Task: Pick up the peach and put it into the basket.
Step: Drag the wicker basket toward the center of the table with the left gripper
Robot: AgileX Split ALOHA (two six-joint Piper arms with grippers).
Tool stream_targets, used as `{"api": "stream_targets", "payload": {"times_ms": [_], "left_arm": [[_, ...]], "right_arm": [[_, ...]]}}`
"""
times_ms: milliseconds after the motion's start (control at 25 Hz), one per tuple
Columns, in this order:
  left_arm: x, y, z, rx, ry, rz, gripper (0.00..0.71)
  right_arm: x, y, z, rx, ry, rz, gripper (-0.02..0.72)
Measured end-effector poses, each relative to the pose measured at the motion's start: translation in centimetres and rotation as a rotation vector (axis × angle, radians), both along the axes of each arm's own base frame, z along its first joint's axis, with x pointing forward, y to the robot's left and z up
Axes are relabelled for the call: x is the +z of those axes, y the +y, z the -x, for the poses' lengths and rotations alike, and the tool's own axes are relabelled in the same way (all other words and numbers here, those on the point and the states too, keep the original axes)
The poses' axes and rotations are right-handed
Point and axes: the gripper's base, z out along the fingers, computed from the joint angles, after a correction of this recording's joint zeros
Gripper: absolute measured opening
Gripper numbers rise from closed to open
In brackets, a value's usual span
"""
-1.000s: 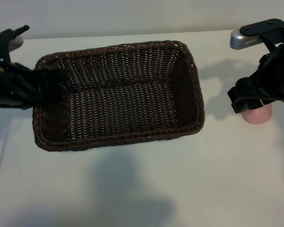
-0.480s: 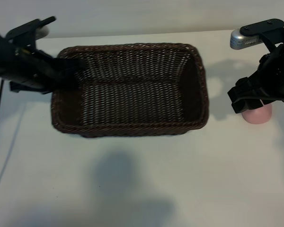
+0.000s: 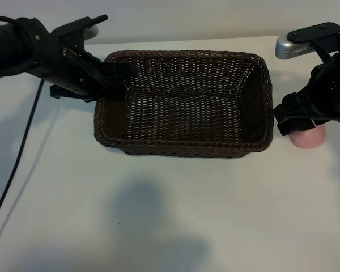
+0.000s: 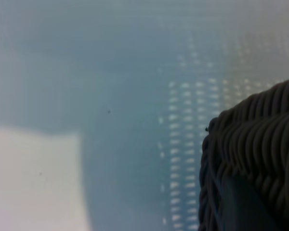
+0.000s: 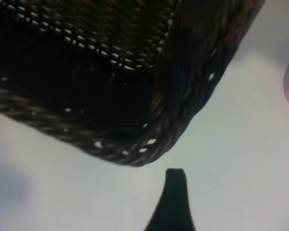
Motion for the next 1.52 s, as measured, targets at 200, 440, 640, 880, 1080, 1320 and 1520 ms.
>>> {"api": "stream_targets", "payload": {"times_ms": [200, 440, 640, 880, 1080, 1320, 1520], "left_arm": [[-1.3, -0.2, -0.5, 0.028, 0.01, 0.006, 0.16], [-3.1, -0.2, -0.7, 0.048, 0.054, 0.003, 0.16], [-3.4, -0.3, -0.8, 0.052, 0.059, 0.004, 0.16], [-3.4, -0.3, -0.8, 0.053, 0.057, 0.004, 0.16], [-3.4, -0.3, -0.7, 0.053, 0.063, 0.007, 0.249], [-3.2, -0.4, -0.5, 0.054, 0.086, 0.016, 0.669], [-1.5, -0.1, 0.0, 0.04, 0.076, -0.003, 0.701]], "right_arm": [[0.0, 0.0, 0.0, 0.0, 0.0, 0.001, 0.595], [0.0, 0.0, 0.0, 0.0, 0.0, 0.001, 0.595], [0.0, 0.0, 0.0, 0.0, 0.0, 0.001, 0.595], [0.0, 0.0, 0.0, 0.0, 0.0, 0.001, 0.595], [0.0, 0.0, 0.0, 0.0, 0.0, 0.001, 0.595], [0.0, 0.0, 0.0, 0.0, 0.0, 0.001, 0.595], [0.0, 0.0, 0.0, 0.0, 0.0, 0.001, 0.595]]}}
